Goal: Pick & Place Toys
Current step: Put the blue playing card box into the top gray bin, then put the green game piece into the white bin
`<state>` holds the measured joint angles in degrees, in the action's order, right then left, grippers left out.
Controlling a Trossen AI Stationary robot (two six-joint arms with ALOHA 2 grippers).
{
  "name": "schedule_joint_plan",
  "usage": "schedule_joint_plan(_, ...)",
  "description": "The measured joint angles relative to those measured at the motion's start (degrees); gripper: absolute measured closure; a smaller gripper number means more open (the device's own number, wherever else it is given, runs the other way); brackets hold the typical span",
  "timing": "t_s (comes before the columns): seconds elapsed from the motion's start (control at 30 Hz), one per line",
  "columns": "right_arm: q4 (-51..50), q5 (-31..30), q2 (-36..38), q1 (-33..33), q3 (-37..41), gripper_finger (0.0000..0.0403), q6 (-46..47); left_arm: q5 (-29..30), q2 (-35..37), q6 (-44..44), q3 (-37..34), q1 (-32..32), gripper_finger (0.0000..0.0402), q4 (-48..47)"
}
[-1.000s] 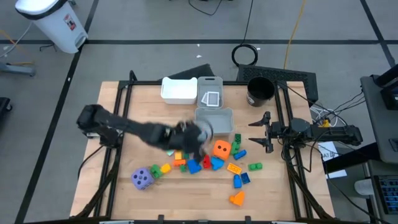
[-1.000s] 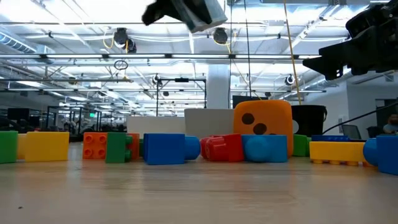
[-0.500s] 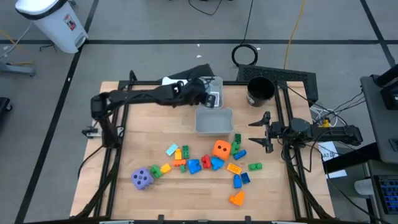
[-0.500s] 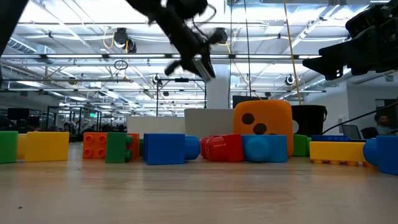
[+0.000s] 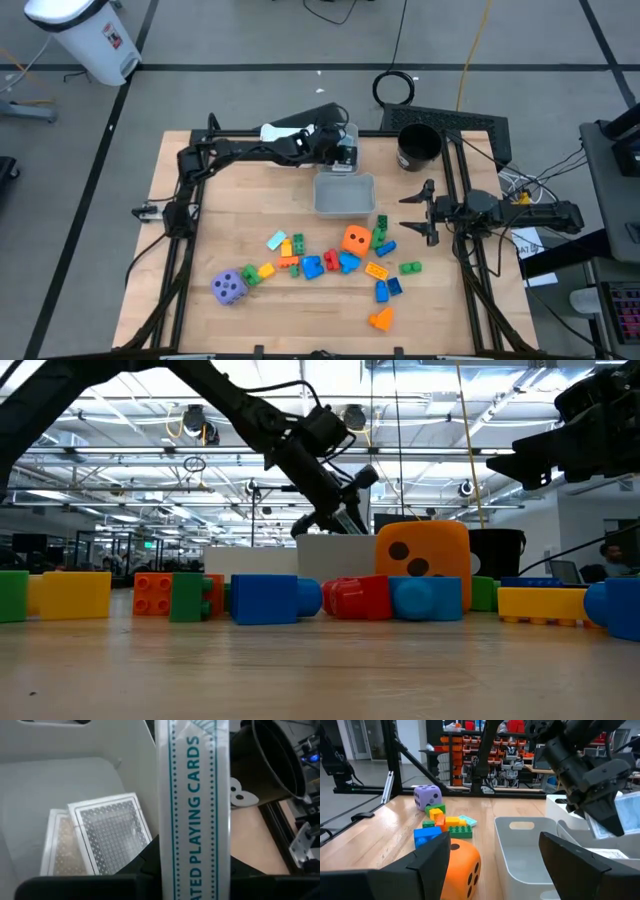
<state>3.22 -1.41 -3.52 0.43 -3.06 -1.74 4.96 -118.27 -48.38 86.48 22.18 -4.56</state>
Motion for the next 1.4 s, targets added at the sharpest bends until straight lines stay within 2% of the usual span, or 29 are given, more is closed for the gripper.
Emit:
schedule_joint_plan(0.1, 0.0, 0.0, -0.01, -0.01, -0.01, 0.0126, 0.02, 1.75, 0.19, 0.9, 0.02, 0.12, 0.0317, 0.55)
schedule_joint_plan(0.23, 0.0, 0.0, -0.01, 0.0, -0.01, 0.0124, 0.0, 0.94, 0.34, 2.19, 0.02, 0.45, 0.0305, 1.33)
schedule_joint_plan(0.33, 0.02, 0.02, -0.01, 0.0, -0.01, 0.0124, 0.0, 1.09, 0.47, 2.18, 0.02, 0.45, 0.027, 1.53)
schedule_joint_plan(0.63, 0.01, 0.02, -0.01, 0.0, -0.01, 0.0124, 0.02, 1.46, 0.47, 3.1, 0.02, 0.78, 0.0131, 1.43)
schedule_joint_plan(0.83, 0.01, 0.01, -0.01, 0.0, -0.01, 0.0126, 0.0, 0.98, 0.47, 4.62, 0.02, 0.69, 0.0081, 1.42)
schedule_joint_plan(1.03, 0.0, 0.02, -0.01, -0.01, -0.01, 0.0124, 0.0, 0.98, 0.47, 4.59, 0.02, 0.71, 0.007, 0.44)
schedule_joint_plan(1.4, 0.0, 0.02, -0.01, -0.01, -0.01, 0.0124, 0.0, 0.14, 0.47, 5.87, 0.07, 0.61, 0.0093, -0.36)
